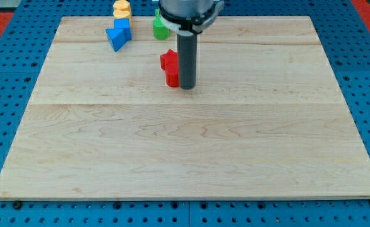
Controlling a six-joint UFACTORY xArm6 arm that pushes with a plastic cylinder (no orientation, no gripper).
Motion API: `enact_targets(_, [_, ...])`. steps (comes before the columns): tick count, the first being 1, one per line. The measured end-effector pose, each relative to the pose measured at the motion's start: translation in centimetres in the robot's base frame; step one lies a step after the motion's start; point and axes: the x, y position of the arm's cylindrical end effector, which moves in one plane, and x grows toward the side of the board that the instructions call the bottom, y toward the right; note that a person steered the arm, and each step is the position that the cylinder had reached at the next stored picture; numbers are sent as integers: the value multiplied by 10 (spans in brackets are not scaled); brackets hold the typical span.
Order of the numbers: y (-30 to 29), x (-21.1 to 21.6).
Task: Separate the red star and red circle
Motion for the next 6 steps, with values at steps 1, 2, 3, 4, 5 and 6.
enact_targets(1, [-17, -31])
enact_targets(2, [-28, -55])
enact_targets(3, [-30, -69])
enact_targets(4, [-40, -89])
enact_targets(5, [-45, -103])
enact_targets(6, [-45, -97])
